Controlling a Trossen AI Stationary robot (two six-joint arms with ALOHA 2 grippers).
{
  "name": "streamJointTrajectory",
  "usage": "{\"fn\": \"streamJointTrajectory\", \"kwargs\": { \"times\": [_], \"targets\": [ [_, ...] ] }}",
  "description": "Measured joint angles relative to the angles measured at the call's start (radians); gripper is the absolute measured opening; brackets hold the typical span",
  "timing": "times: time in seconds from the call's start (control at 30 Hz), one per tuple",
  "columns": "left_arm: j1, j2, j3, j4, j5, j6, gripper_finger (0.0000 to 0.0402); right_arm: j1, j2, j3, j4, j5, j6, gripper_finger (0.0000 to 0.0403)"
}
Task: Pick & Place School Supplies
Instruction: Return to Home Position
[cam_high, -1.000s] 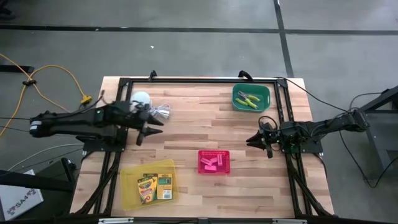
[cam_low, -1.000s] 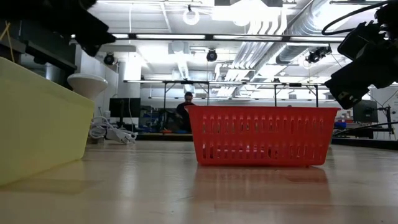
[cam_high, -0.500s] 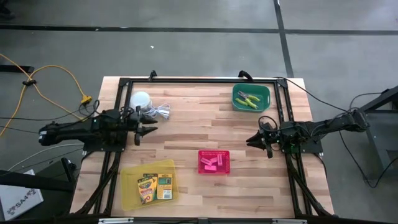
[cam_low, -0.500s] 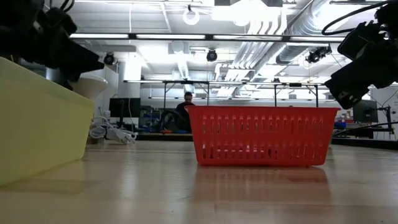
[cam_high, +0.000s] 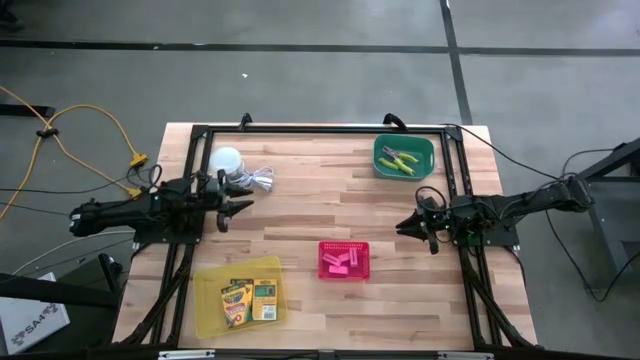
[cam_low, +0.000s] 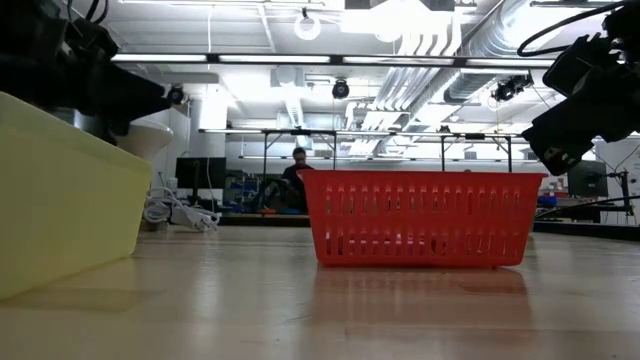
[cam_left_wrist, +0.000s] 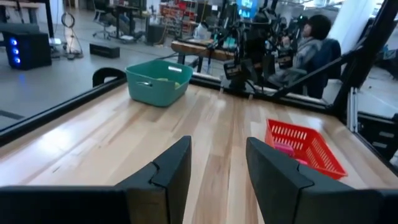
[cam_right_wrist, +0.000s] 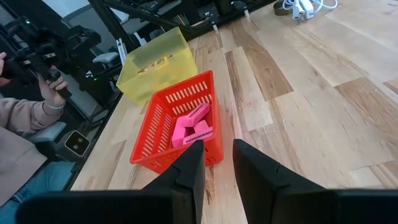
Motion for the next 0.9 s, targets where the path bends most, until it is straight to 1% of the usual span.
{"fn": "streamJointTrajectory", "kwargs": {
  "times": [0.1,0.33,0.47,0.6,0.73,0.9],
  "targets": [
    [0.000,0.000,-0.015,0.033,0.001,0.002,0.0150,0.000,0.000,0.000,0.000,0.000,0.000,0.0072],
    [0.000,0.000,-0.018,0.032,0.003,0.005,0.0150,0.000,0.000,0.000,0.000,0.000,0.000,0.0072],
    [0.000,0.000,-0.042,0.069,0.005,-0.034,0.0150,0.000,0.000,0.000,0.000,0.000,0.000,0.0072],
    [0.000,0.000,-0.042,0.070,0.019,-0.036,0.0150,0.000,0.000,0.000,0.000,0.000,0.000,0.0072],
    [0.000,0.000,-0.042,0.067,0.054,-0.001,0.0150,0.000,0.000,0.000,0.000,0.000,0.000,0.0072],
    [0.000,0.000,-0.042,0.067,0.059,-0.003,0.0150,0.000,0.000,0.000,0.000,0.000,0.000,0.0072]
  ]
}}
